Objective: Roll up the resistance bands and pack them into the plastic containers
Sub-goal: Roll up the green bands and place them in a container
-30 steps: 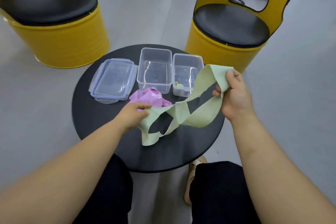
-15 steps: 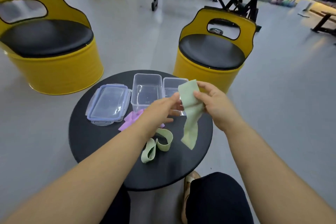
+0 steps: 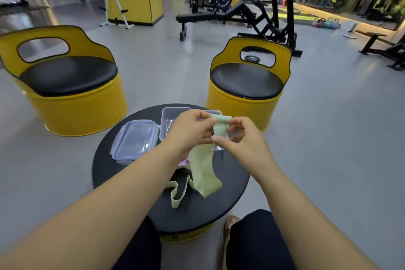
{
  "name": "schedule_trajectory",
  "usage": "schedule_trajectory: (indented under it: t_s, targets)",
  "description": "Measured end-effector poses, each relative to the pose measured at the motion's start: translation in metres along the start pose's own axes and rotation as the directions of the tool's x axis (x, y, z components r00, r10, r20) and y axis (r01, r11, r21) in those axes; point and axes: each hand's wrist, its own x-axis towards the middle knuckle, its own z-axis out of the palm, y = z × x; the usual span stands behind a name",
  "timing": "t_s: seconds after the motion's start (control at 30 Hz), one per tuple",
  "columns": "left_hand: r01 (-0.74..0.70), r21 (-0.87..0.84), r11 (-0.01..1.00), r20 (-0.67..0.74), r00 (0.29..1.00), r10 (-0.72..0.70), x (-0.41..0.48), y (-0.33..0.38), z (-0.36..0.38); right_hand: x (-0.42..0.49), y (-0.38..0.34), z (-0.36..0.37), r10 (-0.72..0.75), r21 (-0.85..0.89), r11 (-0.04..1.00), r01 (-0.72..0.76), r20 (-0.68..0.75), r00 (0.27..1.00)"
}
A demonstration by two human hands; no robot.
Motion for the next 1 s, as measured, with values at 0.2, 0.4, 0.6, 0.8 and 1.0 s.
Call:
schedule_trajectory:
  t_s: [0.2, 0.4, 0.6, 0.8, 1.0]
  targets:
    - [-0.16, 0.257, 0.953, 0.087, 0.986, 0.142, -0.019, 0.01, 0.009, -0.007, -0.002, -0.005, -0.049, -0.058, 0.997, 0.042, -0.131, 0.99]
    - [-0.199, 0.401, 0.894, 0.092, 0.98, 0.176, -0.022, 0.005, -0.004, -0.006, -0.007, -0.024, 0.107, 0.317, 0.932, -0.173, 0.216, 0.97]
    - [-0.085, 0.249, 0.965, 0.312, 0.95, 0.003, -0.033, 0.011, -0.002, -0.006, -0.026, -0.034, 0.119, 0.45, 0.85, -0.275, 0.345, 0.931]
    - [-0.041, 0.15, 0.988, 0.365, 0.931, -0.016, -0.029, 0.009, -0.005, -0.006, -0.035, -0.042, 0.129, 0.583, 0.686, -0.435, 0.491, 0.861]
    - [0.067, -0.139, 0.988, 0.381, 0.925, -0.009, -0.031, 0.014, -0.001, 0.001, -0.014, -0.04, 0.194, 0.503, 0.777, -0.378, 0.38, 0.905]
